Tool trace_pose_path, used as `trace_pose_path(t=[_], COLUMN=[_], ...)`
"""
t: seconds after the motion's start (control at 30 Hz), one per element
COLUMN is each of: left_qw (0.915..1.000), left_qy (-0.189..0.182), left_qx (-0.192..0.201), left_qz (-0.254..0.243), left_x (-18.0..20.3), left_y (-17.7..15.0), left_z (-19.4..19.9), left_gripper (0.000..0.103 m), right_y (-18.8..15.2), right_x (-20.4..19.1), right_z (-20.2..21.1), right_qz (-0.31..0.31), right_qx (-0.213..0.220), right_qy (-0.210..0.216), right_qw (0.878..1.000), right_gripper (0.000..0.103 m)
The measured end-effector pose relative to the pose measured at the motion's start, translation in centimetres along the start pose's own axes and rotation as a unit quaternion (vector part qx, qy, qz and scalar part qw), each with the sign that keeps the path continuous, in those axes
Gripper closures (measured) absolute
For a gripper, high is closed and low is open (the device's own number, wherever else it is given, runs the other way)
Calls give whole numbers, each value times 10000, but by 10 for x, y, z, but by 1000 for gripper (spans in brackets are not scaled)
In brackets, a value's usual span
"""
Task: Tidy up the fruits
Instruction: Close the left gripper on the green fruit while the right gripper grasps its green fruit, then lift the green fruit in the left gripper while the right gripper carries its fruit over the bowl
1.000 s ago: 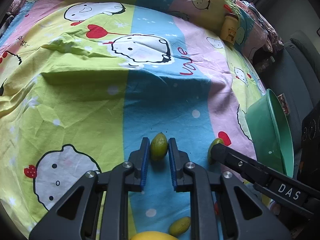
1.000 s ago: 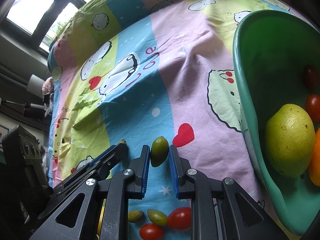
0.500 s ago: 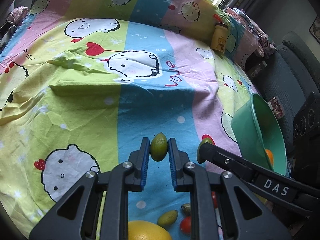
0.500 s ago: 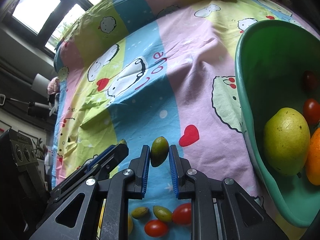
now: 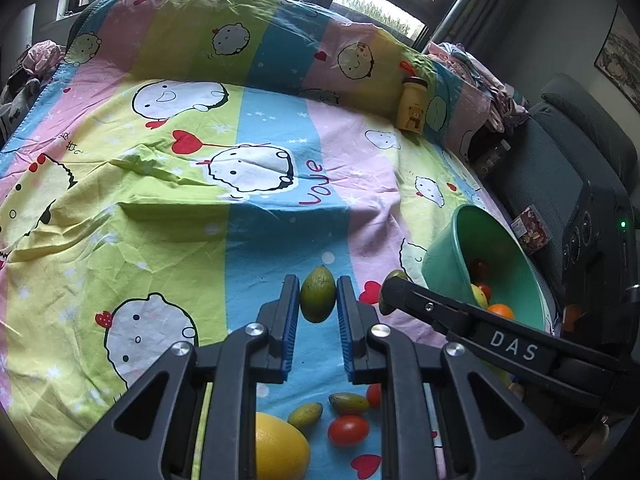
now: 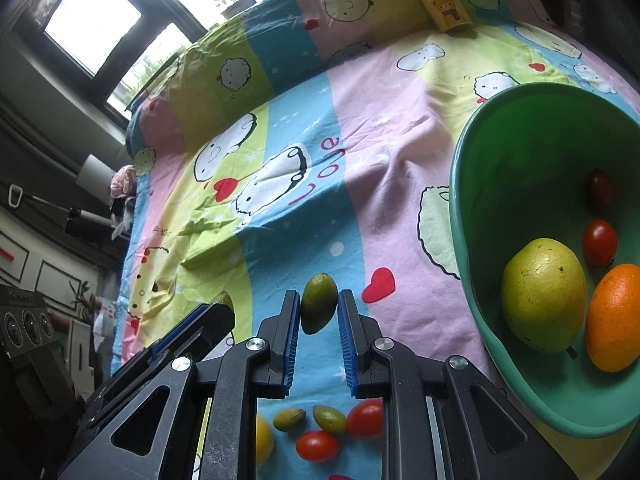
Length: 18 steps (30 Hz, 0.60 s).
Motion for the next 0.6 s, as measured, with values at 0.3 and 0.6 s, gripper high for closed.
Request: trace_pose_path(t=[0.3,0.6], left_qw=[9993,9983], left_qy=[-274,-406], left_qx=[214,304], left_qz=[-108,-281], left_x=[15,30], left_y=[1,0], left_z=[20,29], left_gripper=[85,85], right_y=[3,5], right_x=[3,12], right_z=[24,49], right_qz=[-12,-85], right_qx=[327,637], right_qy=[42,49], right_qw=[9995,9979], right_gripper=[82,82])
Point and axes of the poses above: each gripper's, at about its wrist camera, not at the fingertips, and z roughly against the way its jaws point, x to its right, y to its top, the point moved 2 cm from there along -z, roughly the way its jaws point, and after that the axes turned 3 degrees about z, right-handed, at the moved point
